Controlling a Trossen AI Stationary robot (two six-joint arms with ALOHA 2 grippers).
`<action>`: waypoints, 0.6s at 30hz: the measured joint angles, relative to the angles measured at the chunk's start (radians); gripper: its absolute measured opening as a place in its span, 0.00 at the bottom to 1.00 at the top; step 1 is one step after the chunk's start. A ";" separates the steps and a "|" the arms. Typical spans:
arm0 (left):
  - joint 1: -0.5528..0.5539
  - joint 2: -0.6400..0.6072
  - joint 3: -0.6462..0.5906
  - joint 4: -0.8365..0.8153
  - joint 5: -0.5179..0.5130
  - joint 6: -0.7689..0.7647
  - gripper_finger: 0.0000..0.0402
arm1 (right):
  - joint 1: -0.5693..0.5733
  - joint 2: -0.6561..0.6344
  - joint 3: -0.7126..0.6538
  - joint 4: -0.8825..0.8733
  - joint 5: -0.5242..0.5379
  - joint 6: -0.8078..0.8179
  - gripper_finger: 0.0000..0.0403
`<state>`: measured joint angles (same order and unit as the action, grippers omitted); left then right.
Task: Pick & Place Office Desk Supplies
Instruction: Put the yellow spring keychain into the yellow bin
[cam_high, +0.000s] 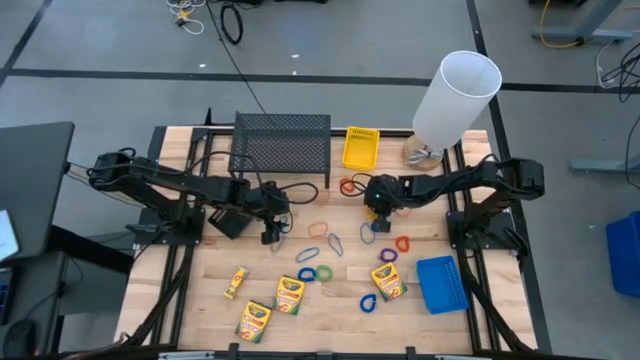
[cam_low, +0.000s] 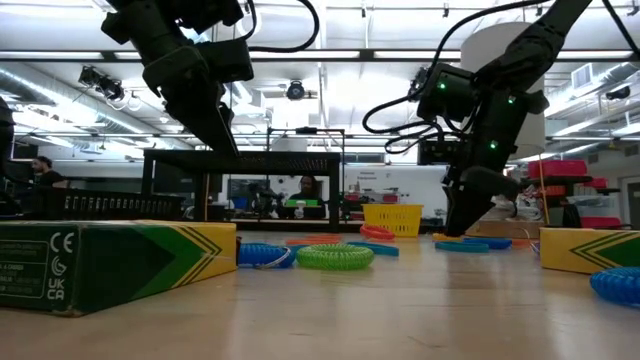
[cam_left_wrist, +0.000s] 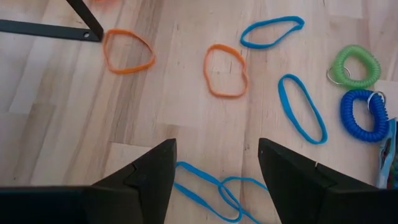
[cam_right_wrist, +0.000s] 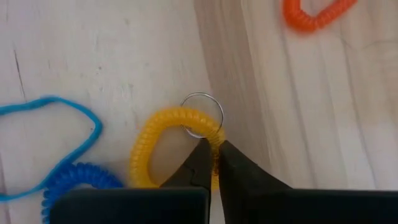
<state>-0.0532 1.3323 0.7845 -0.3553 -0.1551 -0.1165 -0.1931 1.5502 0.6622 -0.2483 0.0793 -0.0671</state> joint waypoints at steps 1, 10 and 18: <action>0.000 0.000 0.000 0.000 0.000 0.000 0.58 | 0.006 0.001 0.000 0.018 0.003 0.002 0.02; 0.000 0.000 0.000 0.019 -0.001 0.008 0.58 | 0.068 0.000 0.000 0.147 0.006 -0.006 0.02; 0.000 0.000 0.000 0.032 0.020 0.029 0.56 | 0.111 0.000 0.000 0.383 0.060 -0.079 0.02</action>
<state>-0.0532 1.3323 0.7845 -0.3232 -0.1354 -0.0873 -0.0826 1.5501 0.6621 0.1344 0.1396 -0.1459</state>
